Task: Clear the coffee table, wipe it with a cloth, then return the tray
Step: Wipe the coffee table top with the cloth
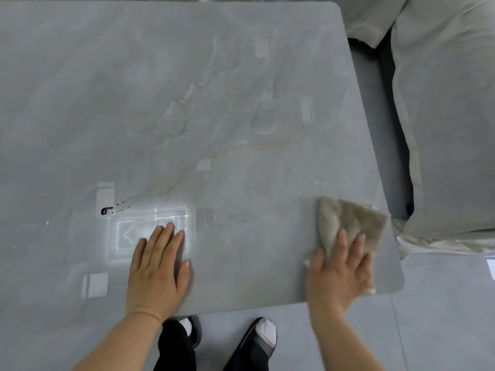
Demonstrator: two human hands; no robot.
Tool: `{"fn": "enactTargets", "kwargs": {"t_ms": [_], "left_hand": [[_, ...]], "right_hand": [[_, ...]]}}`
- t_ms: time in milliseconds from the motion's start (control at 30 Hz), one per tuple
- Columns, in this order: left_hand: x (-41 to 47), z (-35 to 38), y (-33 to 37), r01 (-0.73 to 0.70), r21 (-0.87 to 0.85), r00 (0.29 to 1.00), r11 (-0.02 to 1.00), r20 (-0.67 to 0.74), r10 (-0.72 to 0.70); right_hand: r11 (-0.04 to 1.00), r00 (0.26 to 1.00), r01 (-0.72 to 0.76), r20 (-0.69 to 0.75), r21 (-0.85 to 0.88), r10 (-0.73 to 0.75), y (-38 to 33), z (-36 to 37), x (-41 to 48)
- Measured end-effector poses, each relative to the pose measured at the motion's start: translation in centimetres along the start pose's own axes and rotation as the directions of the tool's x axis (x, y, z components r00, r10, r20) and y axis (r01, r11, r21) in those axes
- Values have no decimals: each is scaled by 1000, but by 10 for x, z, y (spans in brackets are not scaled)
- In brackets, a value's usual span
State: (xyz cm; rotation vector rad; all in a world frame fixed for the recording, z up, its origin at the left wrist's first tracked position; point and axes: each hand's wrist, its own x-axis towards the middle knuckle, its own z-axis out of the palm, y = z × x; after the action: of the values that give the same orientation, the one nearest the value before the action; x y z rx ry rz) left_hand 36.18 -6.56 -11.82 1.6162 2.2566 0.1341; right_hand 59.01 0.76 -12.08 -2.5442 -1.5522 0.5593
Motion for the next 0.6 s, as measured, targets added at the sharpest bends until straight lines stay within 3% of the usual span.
{"fn": "enactTargets", "kwargs": {"t_ms": [33, 67, 100, 167, 233, 267, 333, 400, 433, 467, 533, 567, 600], "left_hand": [[0, 0, 0, 2, -3, 1000, 1000, -10, -2], [1, 0, 0, 9, -10, 1000, 1000, -21, -9], [0, 0, 0, 21, -18, 999, 1000, -31, -22], [0, 1, -1, 45, -40, 998, 998, -44, -47], [0, 1, -2, 51, -42, 998, 998, -45, -53], [1, 1, -2, 52, -32, 998, 998, -43, -53], [1, 0, -1, 66, -12, 997, 998, -33, -67], [1, -1, -1, 65, -13, 998, 998, -18, -65], [2, 0, -1, 60, -17, 998, 998, -14, -61], [2, 0, -2, 59, -20, 998, 998, -13, -59], [2, 2, -4, 78, -44, 997, 996, -19, -79], [2, 2, -4, 108, -69, 993, 992, -31, -110], [3, 2, -4, 143, -99, 988, 985, -46, -148]], "right_hand": [[999, 999, 35, 18, -19, -35, -17, 7, -13], [980, 982, 189, 18, -64, -188, -30, 16, -28], [908, 915, 403, 56, -114, -399, -38, 22, -44], [689, 698, 716, 146, -118, -701, -33, 24, -59], [537, 550, 835, 211, -119, -808, -14, 14, -35], [514, 538, 842, 208, -161, -817, -3, 5, -19], [626, 661, 743, 115, -239, -741, 14, -10, 15], [869, 883, 468, 38, -158, -469, 19, -22, 40], [951, 956, 291, 13, -105, -292, 15, -22, 45], [987, 990, 143, -7, -72, -144, 8, -17, 47], [993, 996, 83, 28, -87, -81, -22, -4, 39], [974, 982, 182, 74, -137, -173, -40, 3, 32], [908, 925, 378, 105, -179, -364, -57, 11, 21]]}}
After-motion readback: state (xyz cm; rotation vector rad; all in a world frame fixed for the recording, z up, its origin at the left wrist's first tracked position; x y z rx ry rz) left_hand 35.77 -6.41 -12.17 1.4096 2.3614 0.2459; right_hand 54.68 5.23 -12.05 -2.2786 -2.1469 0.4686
